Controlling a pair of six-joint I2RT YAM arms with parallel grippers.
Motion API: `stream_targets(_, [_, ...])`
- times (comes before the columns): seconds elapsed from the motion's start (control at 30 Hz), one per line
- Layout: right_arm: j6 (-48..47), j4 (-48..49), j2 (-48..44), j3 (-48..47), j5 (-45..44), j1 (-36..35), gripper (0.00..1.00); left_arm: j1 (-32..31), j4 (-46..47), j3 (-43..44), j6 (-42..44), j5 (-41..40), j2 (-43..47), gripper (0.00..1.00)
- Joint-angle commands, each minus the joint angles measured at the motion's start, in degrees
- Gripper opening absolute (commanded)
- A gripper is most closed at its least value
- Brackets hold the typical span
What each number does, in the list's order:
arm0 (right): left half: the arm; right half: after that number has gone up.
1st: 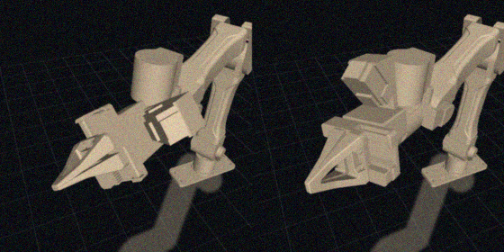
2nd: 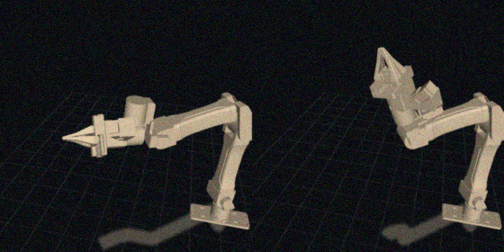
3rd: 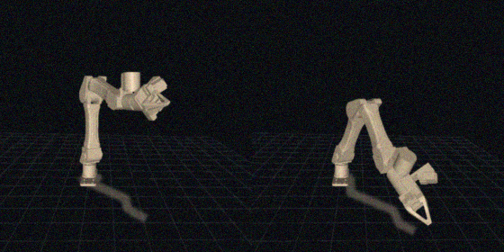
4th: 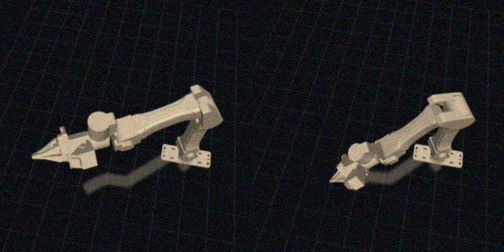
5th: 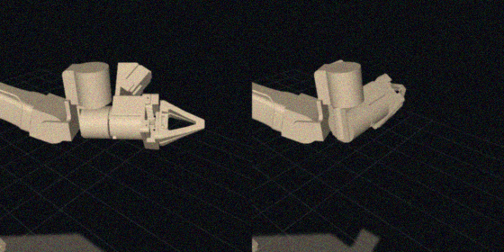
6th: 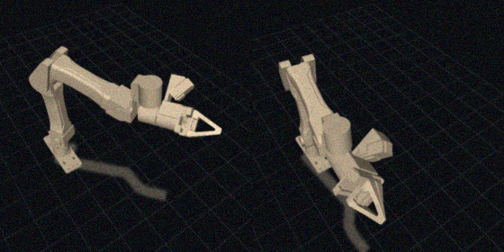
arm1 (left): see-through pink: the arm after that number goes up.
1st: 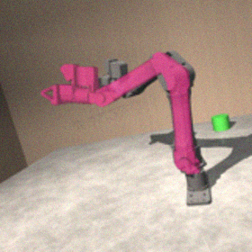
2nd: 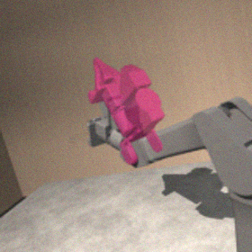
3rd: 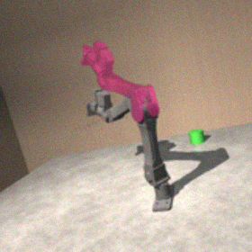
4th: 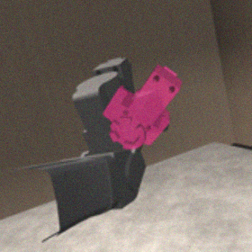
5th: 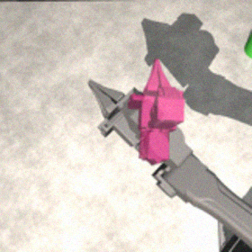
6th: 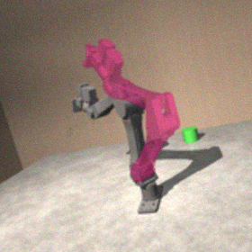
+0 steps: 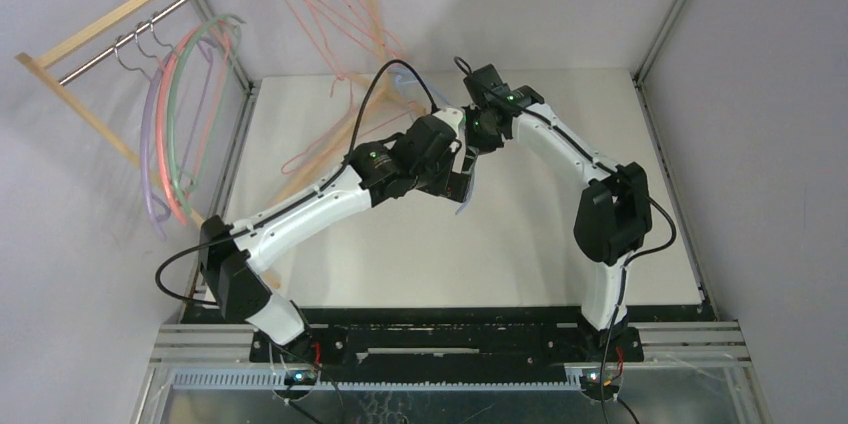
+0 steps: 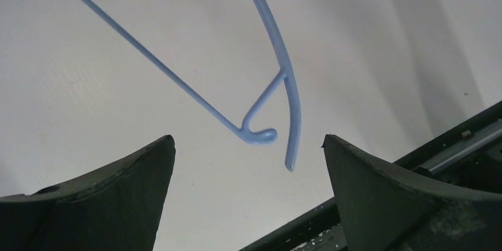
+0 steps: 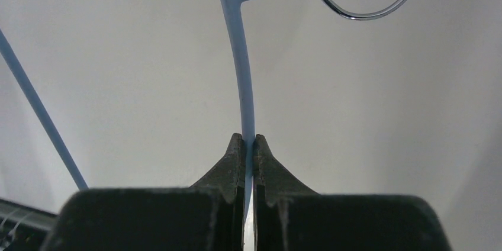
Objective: Organize the hangers
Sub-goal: Pick up the hanger at the center of the board.
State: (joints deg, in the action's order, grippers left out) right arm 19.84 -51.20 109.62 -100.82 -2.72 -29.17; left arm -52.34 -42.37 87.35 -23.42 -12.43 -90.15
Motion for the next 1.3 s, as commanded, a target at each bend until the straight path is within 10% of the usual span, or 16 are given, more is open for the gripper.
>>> stream_targets(0.0, [1.67,0.44,-4.60,-2.62,7.34,1.35,0.00,0.66,3.76,-1.94,-0.47,-1.58,0.44,1.00])
stream_targets(0.87, [9.71,7.99,-10.22,0.46,29.35,4.30,0.00,6.82,19.35,-8.75,-8.72,13.26,6.50,0.99])
stream_targets(1.0, [10.02,8.92,-10.10,0.58,31.15,3.66,0.00,8.01,22.51,-10.62,-8.93,17.27,7.00,0.70])
stream_targets(1.13, [9.81,8.94,-10.13,0.77,31.80,2.82,0.00,8.69,23.72,-11.51,-9.14,18.32,7.33,0.05])
stream_targets(1.27, [8.99,8.36,-10.13,1.03,32.30,2.78,0.00,9.31,25.78,-13.18,-9.34,19.45,8.41,0.00])
